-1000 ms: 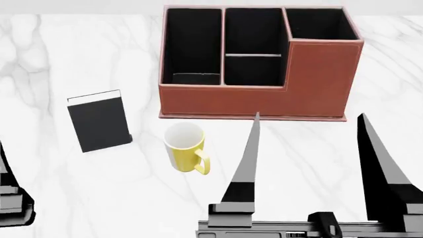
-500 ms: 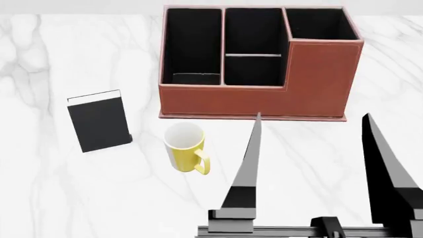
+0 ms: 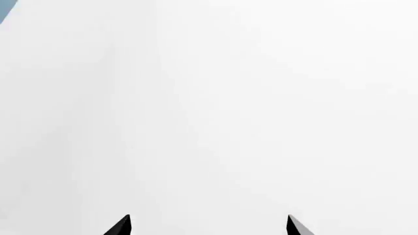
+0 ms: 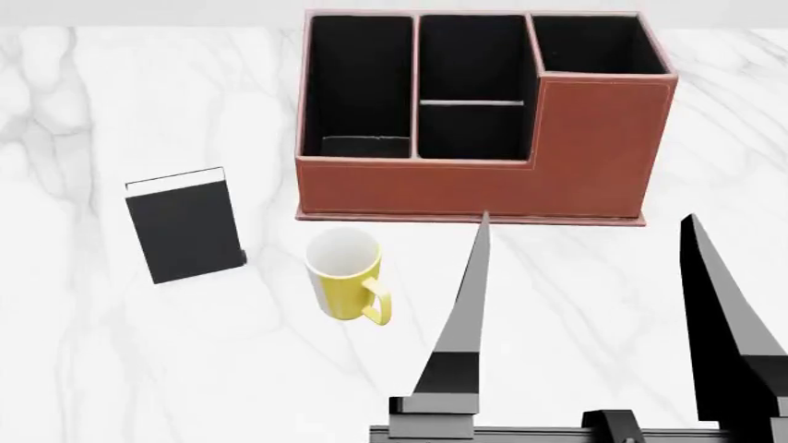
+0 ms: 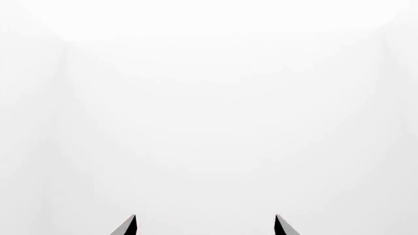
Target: Pick up the yellow and white mug and place it to the right of the caddy.
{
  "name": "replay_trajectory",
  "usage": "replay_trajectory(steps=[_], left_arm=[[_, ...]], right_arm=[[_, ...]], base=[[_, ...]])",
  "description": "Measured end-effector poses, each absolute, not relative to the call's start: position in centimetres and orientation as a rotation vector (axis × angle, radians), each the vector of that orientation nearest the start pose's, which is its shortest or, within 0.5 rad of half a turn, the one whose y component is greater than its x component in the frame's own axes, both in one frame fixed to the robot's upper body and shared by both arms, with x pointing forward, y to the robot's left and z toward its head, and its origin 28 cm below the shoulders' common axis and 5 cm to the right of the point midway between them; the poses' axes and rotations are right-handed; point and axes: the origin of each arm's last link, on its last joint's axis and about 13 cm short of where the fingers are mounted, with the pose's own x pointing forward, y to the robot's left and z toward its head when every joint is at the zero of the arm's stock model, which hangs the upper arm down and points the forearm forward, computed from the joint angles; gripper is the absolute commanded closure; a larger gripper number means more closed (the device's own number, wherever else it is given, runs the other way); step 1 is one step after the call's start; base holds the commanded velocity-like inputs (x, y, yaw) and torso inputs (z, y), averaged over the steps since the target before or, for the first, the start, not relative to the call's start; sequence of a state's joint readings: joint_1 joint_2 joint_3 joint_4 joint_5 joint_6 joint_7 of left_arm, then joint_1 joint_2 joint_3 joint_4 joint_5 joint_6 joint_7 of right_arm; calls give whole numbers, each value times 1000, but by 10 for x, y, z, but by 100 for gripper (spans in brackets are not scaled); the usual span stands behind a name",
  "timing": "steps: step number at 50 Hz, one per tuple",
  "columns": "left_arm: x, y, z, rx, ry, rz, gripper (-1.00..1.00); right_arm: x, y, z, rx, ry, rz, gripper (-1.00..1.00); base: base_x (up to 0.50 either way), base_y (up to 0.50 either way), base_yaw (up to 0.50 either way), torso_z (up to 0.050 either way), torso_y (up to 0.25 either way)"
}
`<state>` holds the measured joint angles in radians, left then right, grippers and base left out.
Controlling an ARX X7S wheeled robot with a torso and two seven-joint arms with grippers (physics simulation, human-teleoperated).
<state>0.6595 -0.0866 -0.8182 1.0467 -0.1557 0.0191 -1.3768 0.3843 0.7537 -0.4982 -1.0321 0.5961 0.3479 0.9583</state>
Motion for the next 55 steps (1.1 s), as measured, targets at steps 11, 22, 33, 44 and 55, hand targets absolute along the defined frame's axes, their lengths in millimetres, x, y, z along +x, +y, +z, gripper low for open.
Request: replay_trajectory(steps=[11, 22, 33, 44, 55], left_arm=[[25, 316, 180, 138, -814, 1988, -100], [23, 320, 181, 176, -857, 2094, -100], [23, 319, 181, 170, -869, 2103, -100], [24, 316, 180, 137, -873, 2080, -100], [26, 314, 179, 138, -868, 2078, -100]], right_arm=[[155, -90, 208, 51, -578, 15, -100], [155, -90, 208, 62, -582, 12, -100], [154, -91, 208, 71, -583, 16, -100], [154, -91, 209, 83, -587, 18, -100], [154, -91, 209, 81, -593, 10, -100]], base=[[0, 0, 0, 0, 0], [0, 0, 0, 0, 0], [0, -201, 0, 0, 0], [-6, -484, 0, 0, 0], [-21, -269, 0, 0, 0]])
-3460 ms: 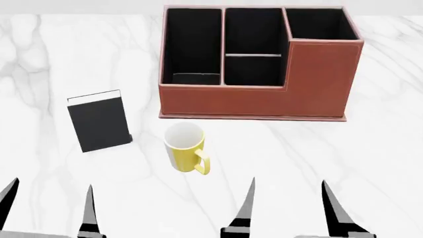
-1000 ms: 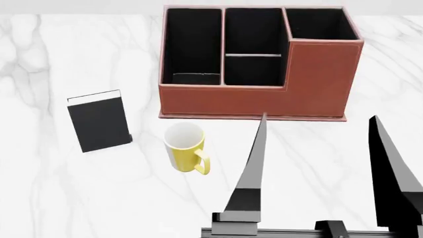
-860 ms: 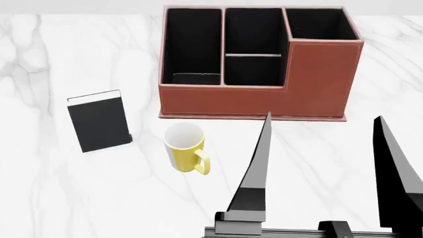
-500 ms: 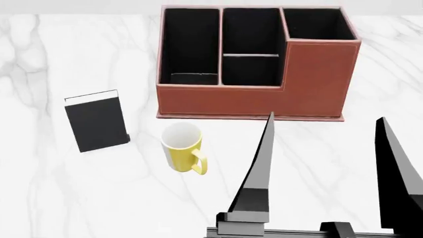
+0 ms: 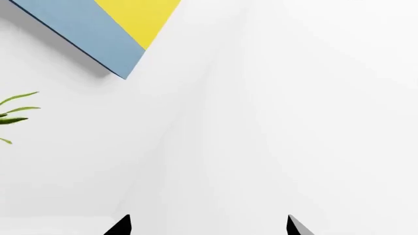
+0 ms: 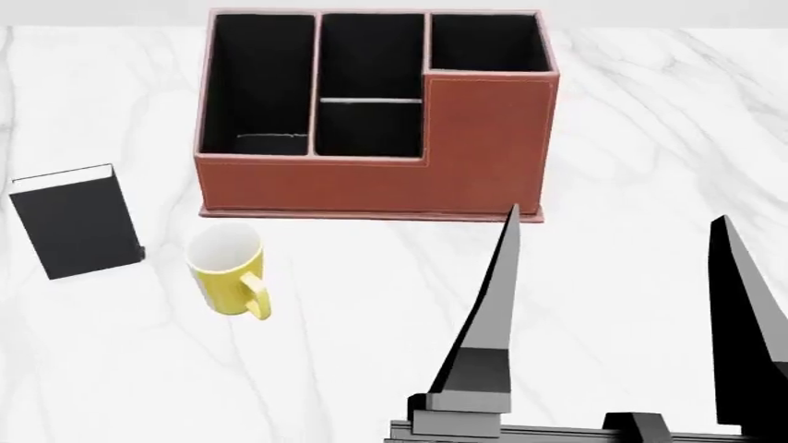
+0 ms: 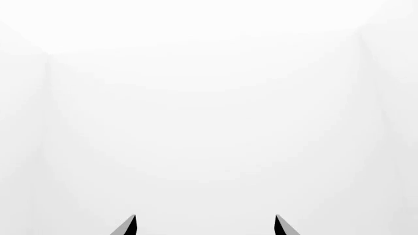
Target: Pick up the yellow and white mug and place it to the right of the caddy.
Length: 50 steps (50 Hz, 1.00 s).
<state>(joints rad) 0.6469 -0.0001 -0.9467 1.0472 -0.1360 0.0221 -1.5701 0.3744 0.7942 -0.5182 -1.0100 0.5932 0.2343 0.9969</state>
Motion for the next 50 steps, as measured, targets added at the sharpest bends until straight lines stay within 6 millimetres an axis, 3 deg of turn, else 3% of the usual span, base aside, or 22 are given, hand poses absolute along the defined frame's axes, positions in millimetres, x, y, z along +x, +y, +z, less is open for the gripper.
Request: replay_trajectory(steps=[50], left_arm=[[27, 312, 177, 145, -856, 2063, -100]], right_arm=[[154, -88, 208, 43, -569, 26, -100]], base=[[471, 0, 0, 0, 1]])
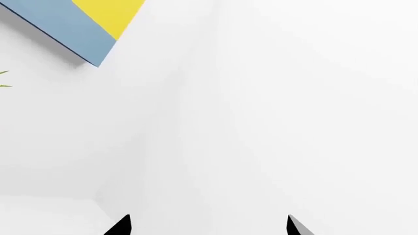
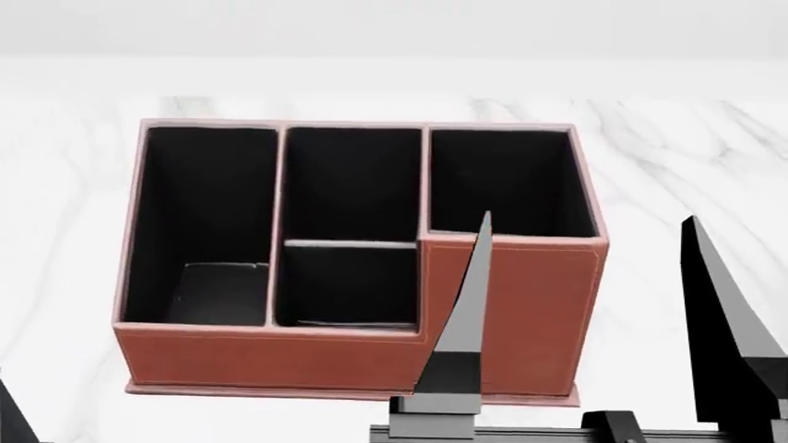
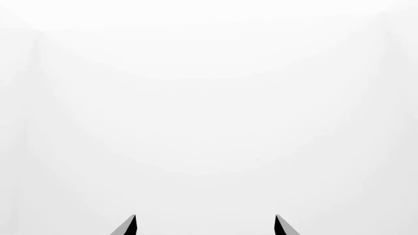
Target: Pick up the yellow and white mug and place it to the right of the caddy.
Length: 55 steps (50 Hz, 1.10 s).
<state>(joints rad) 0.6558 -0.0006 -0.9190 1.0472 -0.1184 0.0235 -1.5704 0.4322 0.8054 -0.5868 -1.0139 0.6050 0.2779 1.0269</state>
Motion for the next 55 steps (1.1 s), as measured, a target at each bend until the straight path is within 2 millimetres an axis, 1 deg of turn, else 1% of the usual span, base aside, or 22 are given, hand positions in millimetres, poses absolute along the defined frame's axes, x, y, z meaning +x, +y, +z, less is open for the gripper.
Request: replay_trajectory(steps=[15, 29, 46, 55], left_arm=[[26, 312, 178, 144, -856, 2058, -100], [26, 312, 178, 144, -856, 2058, -100], [26, 312, 178, 141, -858, 2055, -100], [27, 311, 177, 142, -855, 2051, -100]], right_arm=[[153, -87, 209, 51, -573, 31, -100], [153, -88, 209, 49, -585, 34, -100], [153, -86, 208, 34, -573, 45, -100], [146, -88, 200, -29, -511, 60, -100]], base=[[46, 0, 0, 0, 1], [407, 0, 0, 0, 0], [7, 0, 0, 0, 1], [0, 0, 0, 0, 0]])
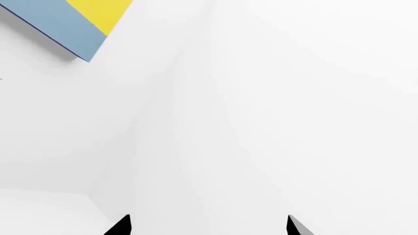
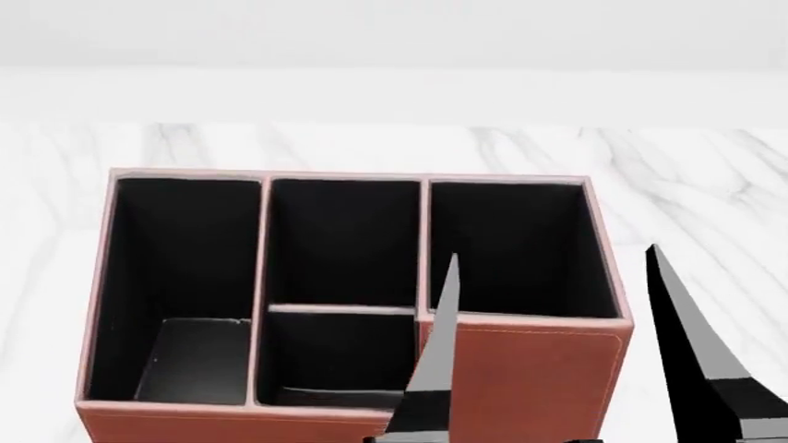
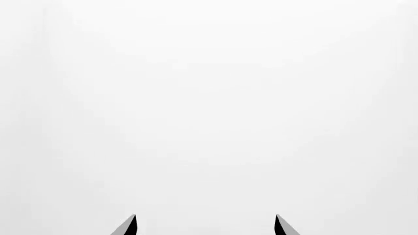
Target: Pick up the yellow and white mug and place it to the right of the caddy.
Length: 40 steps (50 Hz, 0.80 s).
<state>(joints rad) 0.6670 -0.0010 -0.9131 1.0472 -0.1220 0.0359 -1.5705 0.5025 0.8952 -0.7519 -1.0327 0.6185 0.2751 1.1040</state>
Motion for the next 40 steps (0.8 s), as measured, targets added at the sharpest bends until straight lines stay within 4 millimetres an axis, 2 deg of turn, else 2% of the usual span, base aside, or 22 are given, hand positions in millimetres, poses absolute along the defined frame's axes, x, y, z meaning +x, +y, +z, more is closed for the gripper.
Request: replay_trajectory(steps=[13, 30, 40], left_arm=[[27, 311, 177, 143, -851, 2048, -100], [27, 311, 176, 142, -845, 2049, -100], [27, 310, 176, 142, -842, 2046, -100]], right_arm=[[130, -82, 186, -95, -393, 225, -100], [112, -74, 174, -95, -295, 375, -100], [102, -66, 159, -97, -239, 476, -100]], base=[[0, 0, 0, 0, 0], [0, 0, 0, 0, 0], [0, 0, 0, 0, 0]])
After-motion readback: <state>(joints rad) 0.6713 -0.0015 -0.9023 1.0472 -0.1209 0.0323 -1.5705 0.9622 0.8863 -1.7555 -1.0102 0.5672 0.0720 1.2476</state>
